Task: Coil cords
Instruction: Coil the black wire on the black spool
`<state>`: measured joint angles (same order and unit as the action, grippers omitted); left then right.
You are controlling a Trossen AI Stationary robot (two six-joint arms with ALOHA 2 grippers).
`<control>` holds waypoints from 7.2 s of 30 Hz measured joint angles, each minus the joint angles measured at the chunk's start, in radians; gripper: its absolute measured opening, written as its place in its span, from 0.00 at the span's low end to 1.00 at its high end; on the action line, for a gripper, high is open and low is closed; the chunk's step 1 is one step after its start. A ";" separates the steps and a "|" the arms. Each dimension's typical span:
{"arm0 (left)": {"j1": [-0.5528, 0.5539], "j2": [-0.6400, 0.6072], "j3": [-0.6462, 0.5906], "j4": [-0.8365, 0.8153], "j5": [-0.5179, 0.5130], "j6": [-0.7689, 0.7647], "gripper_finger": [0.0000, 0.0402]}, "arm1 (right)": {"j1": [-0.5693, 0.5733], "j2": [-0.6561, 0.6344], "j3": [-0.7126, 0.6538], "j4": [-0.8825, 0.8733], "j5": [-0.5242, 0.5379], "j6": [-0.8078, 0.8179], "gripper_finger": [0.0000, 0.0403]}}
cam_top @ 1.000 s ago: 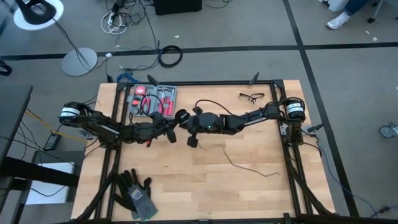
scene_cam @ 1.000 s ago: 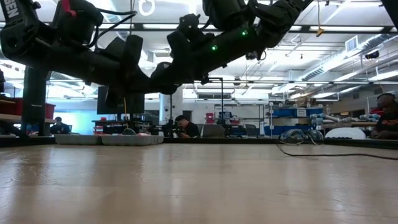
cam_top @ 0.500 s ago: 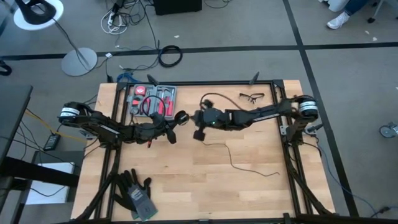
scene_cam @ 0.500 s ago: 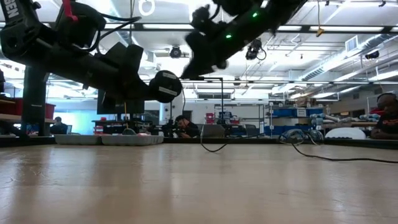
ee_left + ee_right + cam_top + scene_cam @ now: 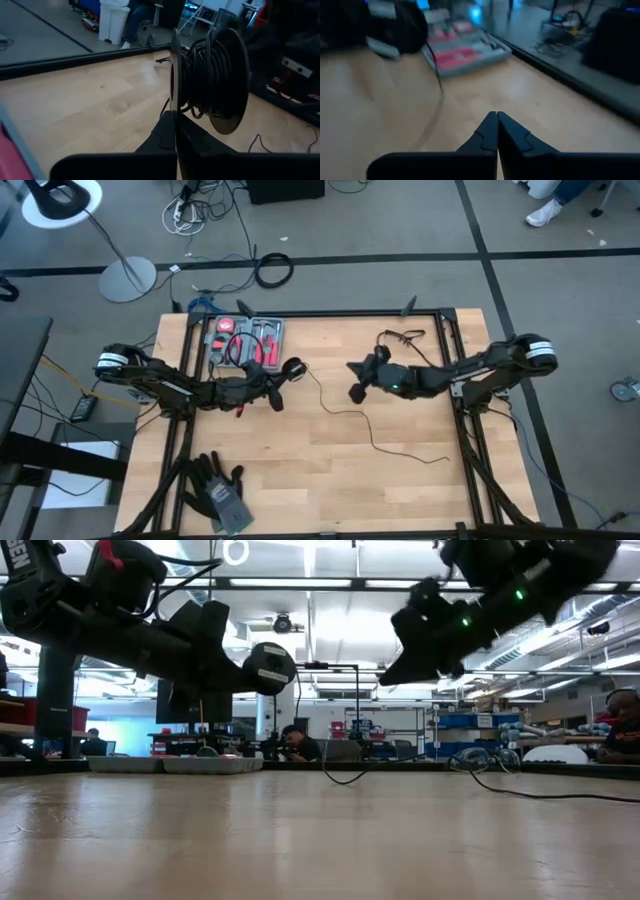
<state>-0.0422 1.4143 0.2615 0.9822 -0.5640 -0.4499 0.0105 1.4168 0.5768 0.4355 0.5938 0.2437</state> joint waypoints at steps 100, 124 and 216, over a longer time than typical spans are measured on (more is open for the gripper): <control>0.000 0.000 0.000 0.075 0.051 0.000 0.00 | -0.060 0.314 0.265 -0.156 -0.381 -0.052 0.03; -0.055 0.000 0.000 0.130 -0.064 0.087 0.00 | -0.030 0.132 0.004 0.063 -0.429 -0.007 0.29; -0.135 0.000 -0.005 0.176 -0.188 0.288 0.00 | -0.098 0.185 0.141 0.175 -0.580 -0.106 0.20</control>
<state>-0.1768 1.4143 0.2565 1.1585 -0.7524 -0.1619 -0.0870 1.6016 0.7181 0.6104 0.0141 0.1378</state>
